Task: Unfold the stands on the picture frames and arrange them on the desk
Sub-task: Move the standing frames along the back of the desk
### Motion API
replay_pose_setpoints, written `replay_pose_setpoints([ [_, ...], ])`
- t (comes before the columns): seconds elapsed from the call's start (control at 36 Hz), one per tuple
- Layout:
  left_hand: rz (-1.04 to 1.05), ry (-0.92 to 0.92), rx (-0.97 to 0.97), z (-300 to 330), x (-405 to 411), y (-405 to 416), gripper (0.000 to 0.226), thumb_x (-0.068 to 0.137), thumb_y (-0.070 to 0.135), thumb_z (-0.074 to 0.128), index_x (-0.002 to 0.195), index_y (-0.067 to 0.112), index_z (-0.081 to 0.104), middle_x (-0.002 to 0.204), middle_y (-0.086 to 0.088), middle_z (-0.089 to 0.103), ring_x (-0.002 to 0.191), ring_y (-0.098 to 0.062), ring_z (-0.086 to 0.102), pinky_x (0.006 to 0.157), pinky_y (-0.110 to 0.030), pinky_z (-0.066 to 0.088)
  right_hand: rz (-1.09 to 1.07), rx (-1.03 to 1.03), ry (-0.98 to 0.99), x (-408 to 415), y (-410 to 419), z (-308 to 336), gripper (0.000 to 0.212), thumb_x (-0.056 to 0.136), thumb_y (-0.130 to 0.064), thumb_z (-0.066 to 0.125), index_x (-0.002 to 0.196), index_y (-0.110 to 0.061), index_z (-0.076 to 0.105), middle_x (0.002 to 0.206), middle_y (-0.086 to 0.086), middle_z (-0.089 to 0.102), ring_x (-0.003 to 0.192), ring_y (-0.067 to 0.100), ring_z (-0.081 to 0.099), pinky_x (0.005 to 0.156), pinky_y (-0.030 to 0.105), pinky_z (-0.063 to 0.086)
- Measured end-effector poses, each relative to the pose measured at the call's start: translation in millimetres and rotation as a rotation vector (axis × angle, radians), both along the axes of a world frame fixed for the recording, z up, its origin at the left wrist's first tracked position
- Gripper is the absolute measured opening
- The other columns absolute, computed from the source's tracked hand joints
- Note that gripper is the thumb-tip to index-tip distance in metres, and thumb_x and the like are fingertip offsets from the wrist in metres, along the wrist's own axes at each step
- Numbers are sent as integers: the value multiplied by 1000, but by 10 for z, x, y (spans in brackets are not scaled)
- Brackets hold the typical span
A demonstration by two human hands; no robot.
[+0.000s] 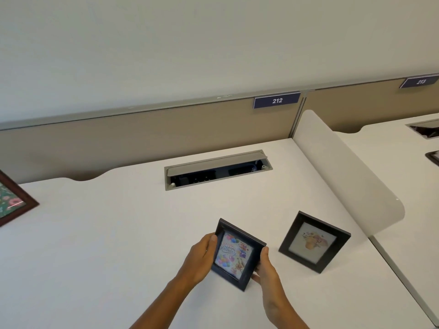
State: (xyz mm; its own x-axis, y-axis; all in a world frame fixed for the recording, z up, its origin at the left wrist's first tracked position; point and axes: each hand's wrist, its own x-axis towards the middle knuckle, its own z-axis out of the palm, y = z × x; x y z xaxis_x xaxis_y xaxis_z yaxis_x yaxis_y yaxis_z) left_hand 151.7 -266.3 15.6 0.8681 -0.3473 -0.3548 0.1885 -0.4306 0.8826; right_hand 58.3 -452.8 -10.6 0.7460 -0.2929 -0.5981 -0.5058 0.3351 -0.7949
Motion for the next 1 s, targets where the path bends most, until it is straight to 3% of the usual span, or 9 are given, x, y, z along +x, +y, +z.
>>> replay_pose_setpoints([
  [0.11, 29, 16, 7, -39, 39, -3, 49, 103, 58, 32, 121, 24, 62, 115, 8, 74, 109, -7, 71, 80, -14, 56, -27, 69, -15, 25, -11, -53, 73, 84, -96, 48, 132, -45, 69, 123, -16, 82, 112, 5, 78, 95, 33, 57],
  [0.22, 36, 25, 15, -74, 61, -28, 36, 111, 44, 35, 118, 21, 62, 113, 5, 74, 106, -9, 71, 78, -14, 56, -60, 114, -6, 55, -26, -108, 76, 85, -93, 46, 137, -41, 66, 125, -13, 82, 115, 12, 78, 98, 38, 58],
  [0.42, 43, -9, 21, -80, 92, -41, 35, 112, 37, 40, 116, 12, 64, 105, 1, 74, 94, -8, 71, 69, -12, 52, -43, 152, -24, 48, -28, -114, 73, 91, -84, 38, 145, -40, 61, 132, -12, 79, 120, 12, 76, 99, 38, 57],
  [0.56, 48, -13, 13, -50, 89, 6, 32, 113, 34, 42, 117, 13, 66, 107, -1, 76, 100, -10, 72, 78, -23, 58, -28, 139, -48, 71, -9, -48, 75, 87, -89, 41, 142, -43, 64, 131, -13, 79, 116, 8, 77, 100, 39, 55],
  [0.72, 108, -45, -12, 10, 10, 155, 27, 112, 33, 43, 111, 18, 66, 101, 4, 75, 90, 9, 68, 71, -14, 54, 15, 116, -104, 98, 76, 113, 92, 71, -103, 53, 141, -45, 68, 137, -12, 77, 123, 9, 74, 111, 45, 50],
  [0.83, 157, -66, -20, 59, -39, 309, 25, 112, 31, 43, 113, 19, 65, 107, 7, 75, 97, 2, 70, 75, -15, 57, 87, 86, -100, 133, 193, 255, 80, 77, -104, 45, 132, -52, 72, 139, -13, 76, 125, 7, 72, 108, 45, 49],
  [1.0, 246, -100, -39, 156, -96, 607, 24, 113, 30, 42, 104, 29, 64, 104, 10, 74, 101, -7, 70, 74, -15, 57, 194, 31, -124, 257, 434, 418, 81, 78, -105, 39, 130, -53, 73, 137, -14, 76, 123, 5, 72, 106, 41, 49],
])
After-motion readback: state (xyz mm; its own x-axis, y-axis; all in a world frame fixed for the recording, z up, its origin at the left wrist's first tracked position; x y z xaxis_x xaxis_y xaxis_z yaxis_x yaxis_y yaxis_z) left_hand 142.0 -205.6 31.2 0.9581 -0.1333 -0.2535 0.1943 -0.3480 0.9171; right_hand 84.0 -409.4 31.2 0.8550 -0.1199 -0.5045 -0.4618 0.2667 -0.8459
